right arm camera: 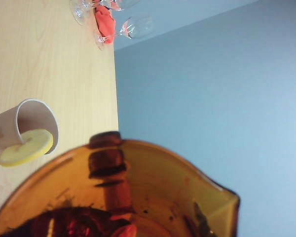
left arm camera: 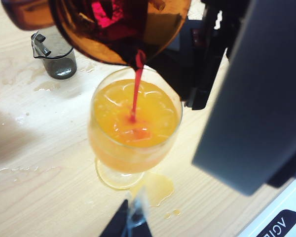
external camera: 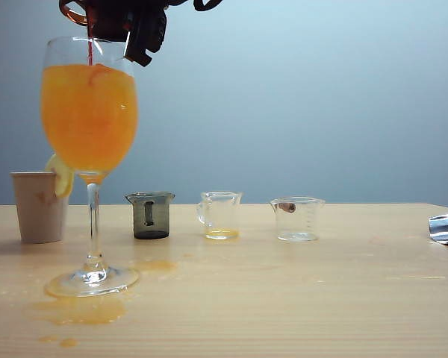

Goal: Pick up the fourth measuring cup from the left, pour the grenadine inside into the goblet, and finally put the measuring cup back in its original place.

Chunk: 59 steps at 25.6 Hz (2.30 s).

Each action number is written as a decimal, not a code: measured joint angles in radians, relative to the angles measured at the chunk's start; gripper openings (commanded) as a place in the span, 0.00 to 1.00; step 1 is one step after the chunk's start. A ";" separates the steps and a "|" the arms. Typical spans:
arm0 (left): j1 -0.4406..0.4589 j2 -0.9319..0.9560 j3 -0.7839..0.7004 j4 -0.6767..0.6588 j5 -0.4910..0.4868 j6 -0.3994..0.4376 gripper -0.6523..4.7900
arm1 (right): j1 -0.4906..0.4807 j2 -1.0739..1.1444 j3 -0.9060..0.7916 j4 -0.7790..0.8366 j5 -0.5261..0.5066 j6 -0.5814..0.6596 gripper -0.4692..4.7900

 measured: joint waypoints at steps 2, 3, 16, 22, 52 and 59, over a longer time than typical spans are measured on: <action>0.000 0.000 0.000 0.000 0.000 0.000 0.12 | 0.000 0.000 0.000 0.000 0.000 -0.001 0.29; 0.000 0.000 0.000 0.000 0.000 0.000 0.12 | 0.000 0.000 0.000 0.000 0.000 -0.002 0.29; 0.000 0.000 0.000 0.000 0.000 0.000 0.12 | 0.000 0.000 0.000 0.015 0.000 -0.032 0.29; 0.000 0.000 0.000 0.000 0.000 0.000 0.12 | 0.000 0.000 0.000 0.021 0.000 -0.049 0.29; 0.000 0.000 0.000 0.000 0.000 0.000 0.12 | 0.014 0.000 0.000 0.029 0.008 -0.053 0.29; 0.000 0.000 0.000 0.000 0.000 0.001 0.12 | 0.028 0.000 0.000 0.029 0.039 -0.087 0.29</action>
